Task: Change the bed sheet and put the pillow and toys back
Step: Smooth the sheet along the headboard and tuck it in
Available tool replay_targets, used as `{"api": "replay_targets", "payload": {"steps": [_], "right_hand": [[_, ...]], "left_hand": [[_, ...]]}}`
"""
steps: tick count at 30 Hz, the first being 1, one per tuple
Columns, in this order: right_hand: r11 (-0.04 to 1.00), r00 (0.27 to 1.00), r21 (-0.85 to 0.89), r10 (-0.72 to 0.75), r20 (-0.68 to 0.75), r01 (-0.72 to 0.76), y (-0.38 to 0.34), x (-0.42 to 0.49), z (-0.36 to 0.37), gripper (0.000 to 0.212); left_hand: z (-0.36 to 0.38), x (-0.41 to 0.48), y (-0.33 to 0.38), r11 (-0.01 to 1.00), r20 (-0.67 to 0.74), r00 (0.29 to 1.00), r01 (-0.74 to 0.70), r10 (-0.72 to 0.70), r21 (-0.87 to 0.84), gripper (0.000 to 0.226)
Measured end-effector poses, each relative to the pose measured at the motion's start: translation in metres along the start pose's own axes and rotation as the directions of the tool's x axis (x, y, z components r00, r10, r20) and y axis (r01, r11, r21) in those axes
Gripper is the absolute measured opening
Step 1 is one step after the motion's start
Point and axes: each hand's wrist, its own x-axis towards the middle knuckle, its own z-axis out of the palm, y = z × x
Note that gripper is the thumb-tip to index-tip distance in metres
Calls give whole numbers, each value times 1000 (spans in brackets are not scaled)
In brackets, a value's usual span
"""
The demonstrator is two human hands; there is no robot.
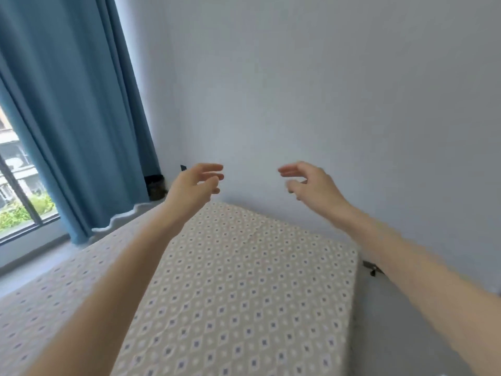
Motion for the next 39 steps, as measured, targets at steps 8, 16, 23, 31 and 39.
{"api": "replay_targets", "payload": {"steps": [8,16,23,31,39], "right_hand": [[999,995,-36,-1,-100,-2,83,85,-111,27],[995,995,-98,-5,-95,-4,179,221,-245,30],[993,985,-118,-39,-169,19,244,316,-351,28],[998,973,-57,-46,-226,34,297,361,-403,28],[998,982,-17,-59,-177,57,388,438,-436,29]], "left_hand": [[120,110,37,993,54,997,-53,59,-102,26],[279,258,90,987,47,997,-49,56,-150,28],[393,371,149,973,79,989,-109,127,-204,30],[470,430,157,960,77,986,-124,147,-250,32],[561,509,130,951,26,990,-123,136,-284,31]]}}
